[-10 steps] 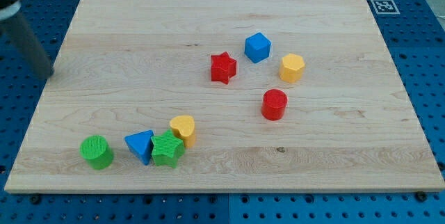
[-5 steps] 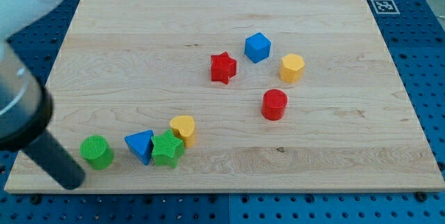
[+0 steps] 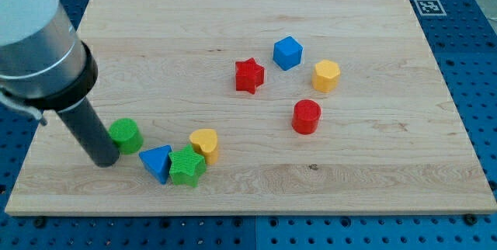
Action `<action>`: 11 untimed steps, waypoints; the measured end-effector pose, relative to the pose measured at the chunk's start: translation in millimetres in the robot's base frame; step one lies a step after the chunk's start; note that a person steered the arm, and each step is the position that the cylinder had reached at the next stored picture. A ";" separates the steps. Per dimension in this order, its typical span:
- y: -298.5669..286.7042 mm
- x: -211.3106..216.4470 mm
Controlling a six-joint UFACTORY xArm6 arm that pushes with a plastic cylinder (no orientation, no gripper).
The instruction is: Push the green circle towards the top center
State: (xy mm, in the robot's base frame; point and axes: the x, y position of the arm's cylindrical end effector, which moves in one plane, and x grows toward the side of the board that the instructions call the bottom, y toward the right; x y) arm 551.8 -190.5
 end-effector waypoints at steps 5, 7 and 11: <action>62.7 -72.9; 98.7 -45.0; 101.5 -95.7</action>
State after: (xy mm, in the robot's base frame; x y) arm 456.2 -89.0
